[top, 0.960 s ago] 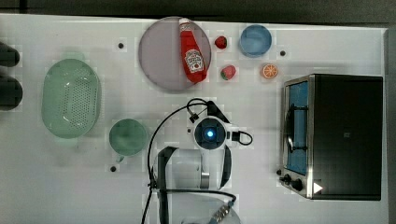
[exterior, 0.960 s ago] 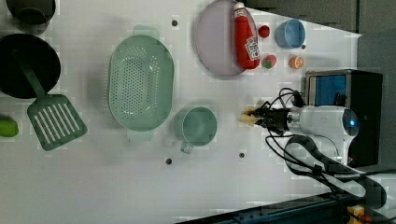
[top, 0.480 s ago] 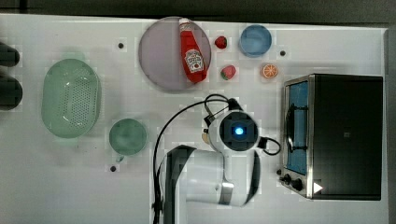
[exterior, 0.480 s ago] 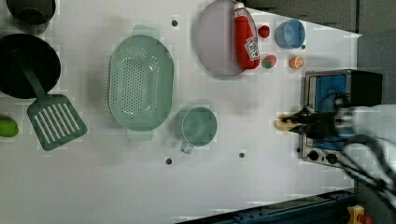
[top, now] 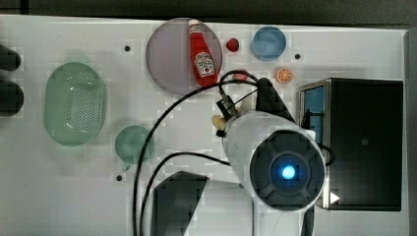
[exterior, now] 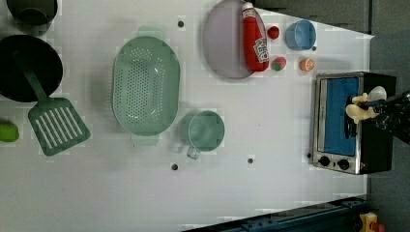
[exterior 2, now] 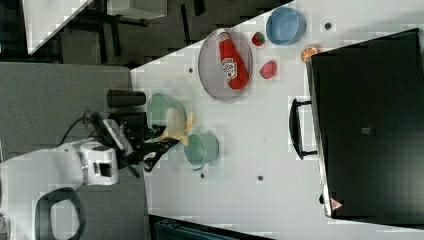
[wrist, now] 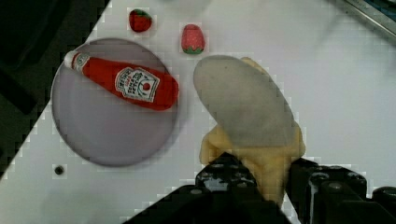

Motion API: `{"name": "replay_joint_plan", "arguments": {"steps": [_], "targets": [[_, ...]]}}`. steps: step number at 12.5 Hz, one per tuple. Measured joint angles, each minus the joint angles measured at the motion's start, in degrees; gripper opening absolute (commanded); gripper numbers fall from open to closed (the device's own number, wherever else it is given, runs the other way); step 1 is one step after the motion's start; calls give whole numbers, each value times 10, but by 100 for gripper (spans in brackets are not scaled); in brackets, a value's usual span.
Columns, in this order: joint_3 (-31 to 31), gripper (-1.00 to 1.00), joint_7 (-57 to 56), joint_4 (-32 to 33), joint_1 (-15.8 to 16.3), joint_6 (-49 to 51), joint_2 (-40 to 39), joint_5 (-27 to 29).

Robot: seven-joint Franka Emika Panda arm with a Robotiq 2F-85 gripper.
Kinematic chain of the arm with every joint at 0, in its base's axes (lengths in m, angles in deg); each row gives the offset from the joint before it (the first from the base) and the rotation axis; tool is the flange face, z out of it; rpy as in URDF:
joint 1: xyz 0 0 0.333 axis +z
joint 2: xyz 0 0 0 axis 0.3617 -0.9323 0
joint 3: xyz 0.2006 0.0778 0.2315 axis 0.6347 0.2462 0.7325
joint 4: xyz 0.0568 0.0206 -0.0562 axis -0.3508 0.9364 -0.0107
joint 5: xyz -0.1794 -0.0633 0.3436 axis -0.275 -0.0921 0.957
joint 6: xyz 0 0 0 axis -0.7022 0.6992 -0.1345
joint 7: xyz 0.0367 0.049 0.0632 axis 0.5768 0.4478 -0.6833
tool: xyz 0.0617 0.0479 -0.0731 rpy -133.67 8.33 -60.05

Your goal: Pick Banana and place it in mug.

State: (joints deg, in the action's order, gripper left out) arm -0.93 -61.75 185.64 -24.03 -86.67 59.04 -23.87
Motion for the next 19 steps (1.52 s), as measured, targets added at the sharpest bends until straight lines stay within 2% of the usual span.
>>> {"name": "replay_joint_plan", "arguments": {"steps": [3,7,11,13,16,18,19], "targets": [[51,-46,29,20,17,47,11,-8],[166,-46,105,36,29,43,-44,45],[279,-46,214,43,45,-39,-102,45],[301,-46,275,45,59,-62,-129,43],[319,-46,335,36,63,-98,-199,34],[309,-46,374,36,61,-150,-251,-21],[300,-46,382,37,61,-185,-272,-17]]}}
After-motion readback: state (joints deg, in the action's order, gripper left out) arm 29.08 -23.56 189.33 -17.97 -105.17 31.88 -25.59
